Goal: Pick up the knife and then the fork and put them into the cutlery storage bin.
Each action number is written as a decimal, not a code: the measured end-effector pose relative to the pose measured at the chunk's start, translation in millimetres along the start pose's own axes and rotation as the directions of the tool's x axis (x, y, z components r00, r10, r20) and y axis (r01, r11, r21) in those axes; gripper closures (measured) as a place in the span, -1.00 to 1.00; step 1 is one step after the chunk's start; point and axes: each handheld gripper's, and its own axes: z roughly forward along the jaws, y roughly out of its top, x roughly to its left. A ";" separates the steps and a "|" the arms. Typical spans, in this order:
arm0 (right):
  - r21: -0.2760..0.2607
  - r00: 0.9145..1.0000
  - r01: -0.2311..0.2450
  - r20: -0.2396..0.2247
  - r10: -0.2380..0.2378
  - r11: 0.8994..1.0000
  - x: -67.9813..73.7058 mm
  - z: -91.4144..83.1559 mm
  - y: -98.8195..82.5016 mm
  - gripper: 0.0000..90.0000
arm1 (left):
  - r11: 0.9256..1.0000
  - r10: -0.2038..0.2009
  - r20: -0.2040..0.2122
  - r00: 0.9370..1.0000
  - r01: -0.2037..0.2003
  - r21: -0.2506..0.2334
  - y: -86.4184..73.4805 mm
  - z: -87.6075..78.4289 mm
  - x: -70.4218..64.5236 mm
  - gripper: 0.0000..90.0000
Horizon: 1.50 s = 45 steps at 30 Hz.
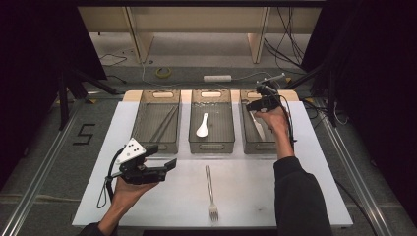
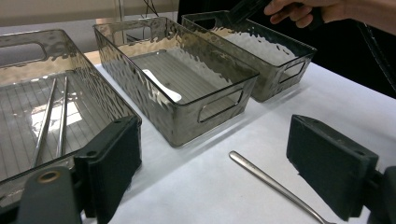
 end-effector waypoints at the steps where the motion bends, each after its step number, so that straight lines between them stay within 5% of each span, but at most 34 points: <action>1: -0.004 1.000 0.013 0.005 -0.013 1.000 2.9 -2.9 0.5 0.02 | 1.000 0.001 0.000 1.000 -0.001 0.001 0.0 0.1 -0.2 -0.62; 8: -0.055 0.991 0.106 -0.073 -0.110 0.993 24.2 -24.1 -3.8 -0.05 | 1.000 0.002 -0.002 1.000 -0.002 0.002 -0.1 0.2 -0.3 -0.62; 12: -0.107 0.973 0.163 -0.144 -0.178 0.981 44.2 -37.8 -9.7 -0.05 | 1.000 0.001 -0.002 1.000 -0.001 0.004 -0.1 0.3 -0.1 -0.62; 16: -0.139 0.942 0.239 -0.207 -0.264 0.961 70.7 -49.5 -22.0 -0.08 | 1.000 0.002 -0.004 1.000 -0.002 0.001 0.0 0.1 -0.4 -0.62; 22: -0.153 0.883 0.335 -0.292 -0.366 0.930 105.0 -53.1 -50.5 -0.12 | 1.000 0.002 -0.005 1.000 -0.002 -0.001 -0.1 0.0 -0.8 -0.63; 25: -0.134 0.867 0.366 -0.311 -0.390 0.921 117.2 -48.8 -66.5 -0.17 | 1.000 0.004 -0.004 1.000 -0.004 -0.004 0.1 -0.2 -0.7 -0.63; 45: -0.212 0.814 0.364 -0.401 -0.420 0.907 144.9 -38.8 -109.4 -0.13 | 1.000 0.006 -0.004 1.000 -0.006 -0.012 -0.3 -0.6 -0.9 -0.63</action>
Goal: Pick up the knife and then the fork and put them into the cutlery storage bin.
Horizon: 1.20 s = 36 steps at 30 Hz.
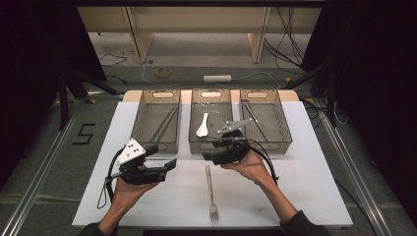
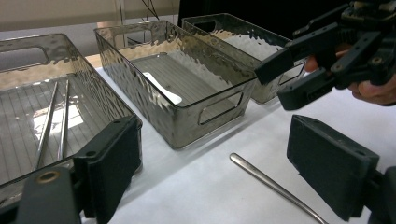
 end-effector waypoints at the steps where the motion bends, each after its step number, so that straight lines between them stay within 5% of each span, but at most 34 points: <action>1: 0.006 1.000 0.003 0.001 -0.003 1.000 1.1 1.8 -1.1 -0.12 | 1.000 0.001 0.000 1.000 -0.001 0.000 -0.1 0.0 -0.1 -0.63; 12: 0.053 1.000 0.008 -0.027 -0.007 0.999 5.9 21.0 -11.0 0.06 | 1.000 0.003 0.000 1.000 -0.003 0.002 0.0 0.0 0.3 -0.63; 21: 0.101 0.999 0.031 -0.037 -0.027 0.994 8.3 34.1 -16.4 0.60 | 1.000 0.003 0.000 1.000 -0.003 0.000 0.1 -0.2 0.3 -0.63; 28: 0.183 0.997 0.072 -0.023 -0.069 0.980 9.5 51.6 -27.9 1.00 | 1.000 0.004 0.001 1.000 -0.004 0.001 0.1 -0.5 0.0 -0.63; 36: 0.245 0.997 0.081 -0.025 -0.078 0.966 11.8 68.2 -35.9 1.00 | 1.000 0.004 0.001 1.000 -0.004 0.002 0.0 -0.7 0.1 -0.63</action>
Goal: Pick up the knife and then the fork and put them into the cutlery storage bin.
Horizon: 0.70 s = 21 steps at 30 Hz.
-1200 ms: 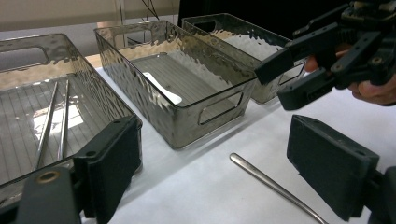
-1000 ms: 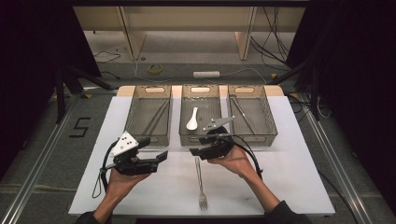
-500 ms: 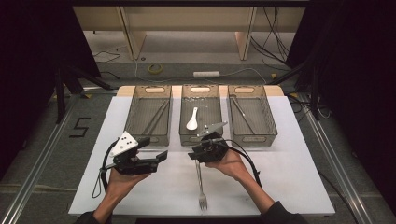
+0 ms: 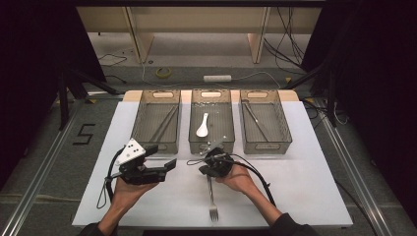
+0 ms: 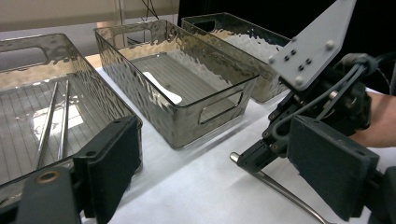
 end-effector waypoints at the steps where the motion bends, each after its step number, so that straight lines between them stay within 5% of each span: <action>1: 0.009 1.000 0.000 0.005 0.000 1.000 -0.6 2.0 -0.7 1.00 | 1.000 0.000 0.000 1.000 0.000 0.000 -0.1 0.0 -0.1 -0.63; 17: 0.043 0.998 0.008 0.054 -0.010 0.999 -5.7 1.6 -5.0 1.00 | 1.000 -0.003 -0.001 1.000 0.003 -0.001 -0.7 -0.6 -0.3 -0.63; 21: 0.032 1.000 0.015 0.017 -0.015 0.999 -6.0 6.4 -5.0 1.00 | 1.000 0.005 0.000 1.000 -0.005 0.007 -0.4 -0.2 -1.0 -0.63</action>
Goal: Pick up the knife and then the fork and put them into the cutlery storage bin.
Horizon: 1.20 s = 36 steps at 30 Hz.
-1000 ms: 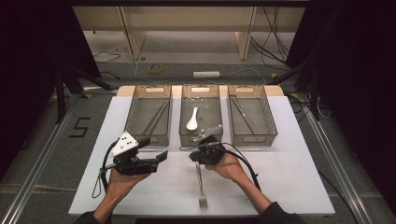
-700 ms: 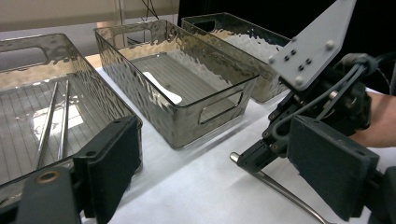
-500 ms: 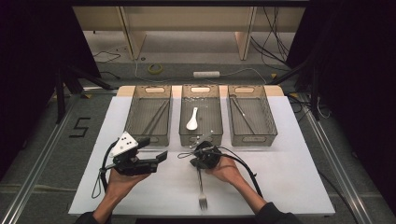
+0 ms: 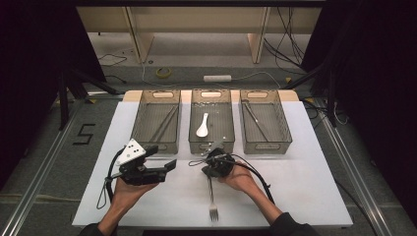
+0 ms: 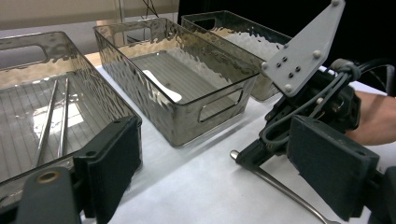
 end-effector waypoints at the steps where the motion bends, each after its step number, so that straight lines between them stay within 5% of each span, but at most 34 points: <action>1: 0.008 1.000 0.000 -0.001 0.000 1.000 2.2 1.9 0.7 1.00 | 1.000 -0.002 0.000 1.000 0.002 -0.002 0.0 0.0 -0.1 -0.63; 11: 0.040 0.999 0.031 0.026 -0.032 0.999 5.2 2.3 2.9 1.00 | 1.000 -0.006 -0.003 1.000 0.006 -0.007 -0.2 -1.8 0.9 -0.63; 23: 0.076 0.999 0.001 0.045 -0.004 0.997 -2.6 -10.1 -8.9 1.00 | 1.000 -0.011 -0.008 1.000 0.011 -0.009 -1.0 -3.4 1.1 -0.63; 36: 0.121 0.997 -0.058 0.057 0.052 0.991 -9.1 -37.3 -40.6 1.00 | 1.000 -0.010 -0.008 1.000 0.010 -0.004 -1.1 -2.7 0.4 -0.63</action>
